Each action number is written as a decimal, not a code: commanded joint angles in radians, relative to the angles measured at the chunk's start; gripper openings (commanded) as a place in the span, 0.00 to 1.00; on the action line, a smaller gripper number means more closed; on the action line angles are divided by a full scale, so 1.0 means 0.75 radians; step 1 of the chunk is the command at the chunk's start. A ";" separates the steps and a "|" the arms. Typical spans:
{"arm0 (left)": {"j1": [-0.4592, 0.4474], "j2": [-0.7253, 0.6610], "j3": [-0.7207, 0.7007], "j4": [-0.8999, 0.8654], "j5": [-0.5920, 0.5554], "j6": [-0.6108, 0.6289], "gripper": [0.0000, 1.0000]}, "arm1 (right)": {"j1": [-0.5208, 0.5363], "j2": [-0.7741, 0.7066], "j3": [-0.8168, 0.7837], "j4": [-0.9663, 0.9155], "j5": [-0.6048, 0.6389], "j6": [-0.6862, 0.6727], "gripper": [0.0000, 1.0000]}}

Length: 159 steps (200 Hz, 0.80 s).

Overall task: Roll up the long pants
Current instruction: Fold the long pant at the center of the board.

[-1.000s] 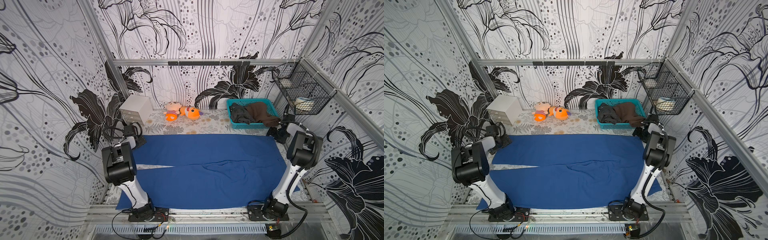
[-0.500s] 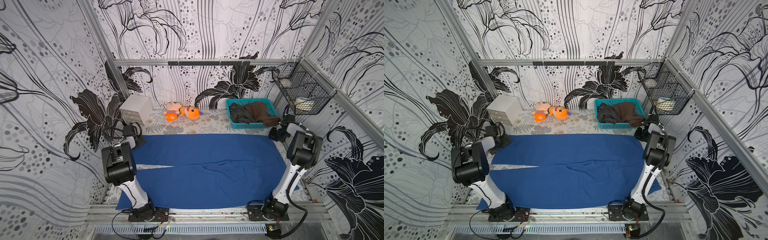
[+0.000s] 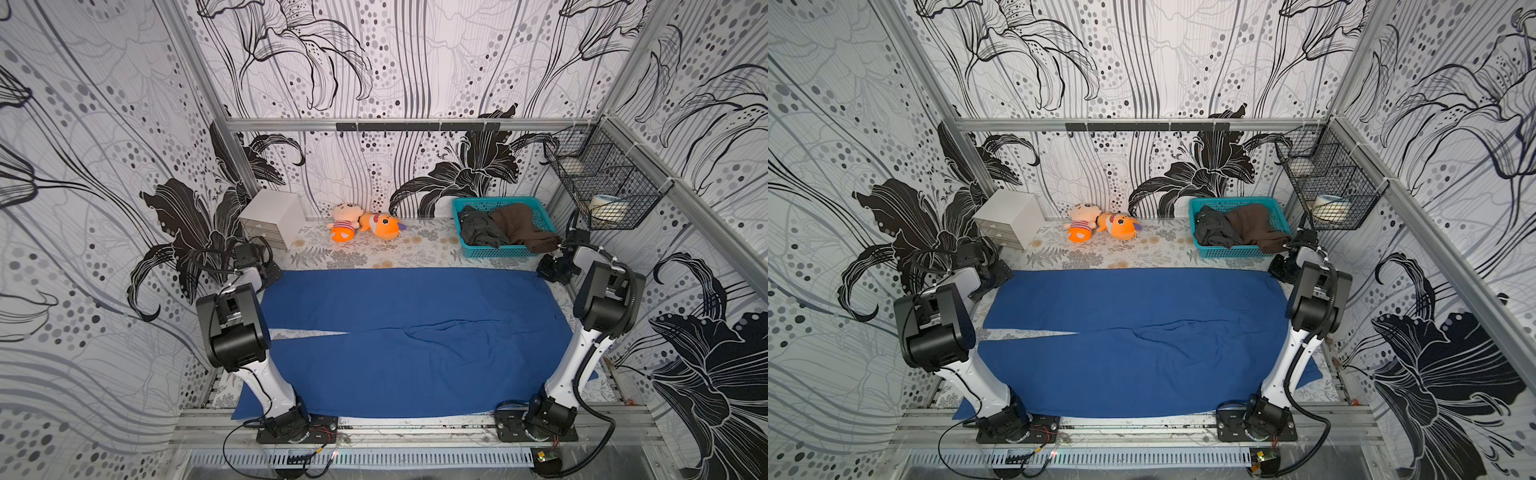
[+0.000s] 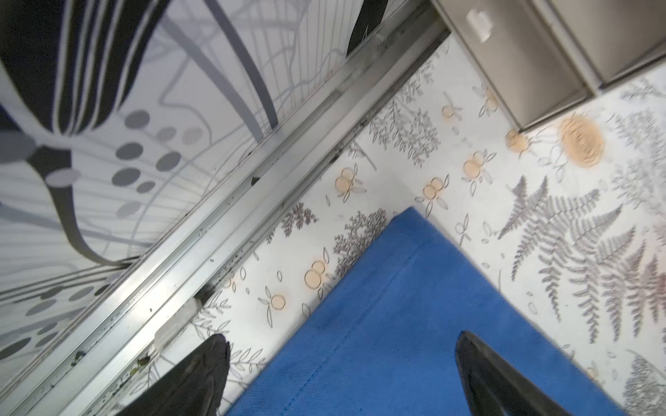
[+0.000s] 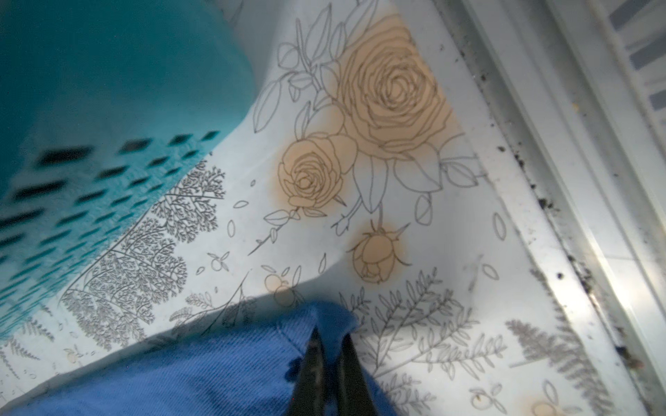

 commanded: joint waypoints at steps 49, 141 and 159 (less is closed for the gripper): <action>-0.002 0.247 0.300 -0.131 0.081 0.040 0.99 | 0.004 0.017 -0.010 0.003 -0.064 0.021 0.00; -0.089 0.446 0.571 -0.261 -0.023 0.116 0.96 | 0.005 0.005 -0.023 0.002 -0.098 0.029 0.00; -0.115 0.486 0.622 -0.287 -0.032 0.128 0.96 | 0.005 0.005 -0.022 -0.001 -0.102 0.028 0.00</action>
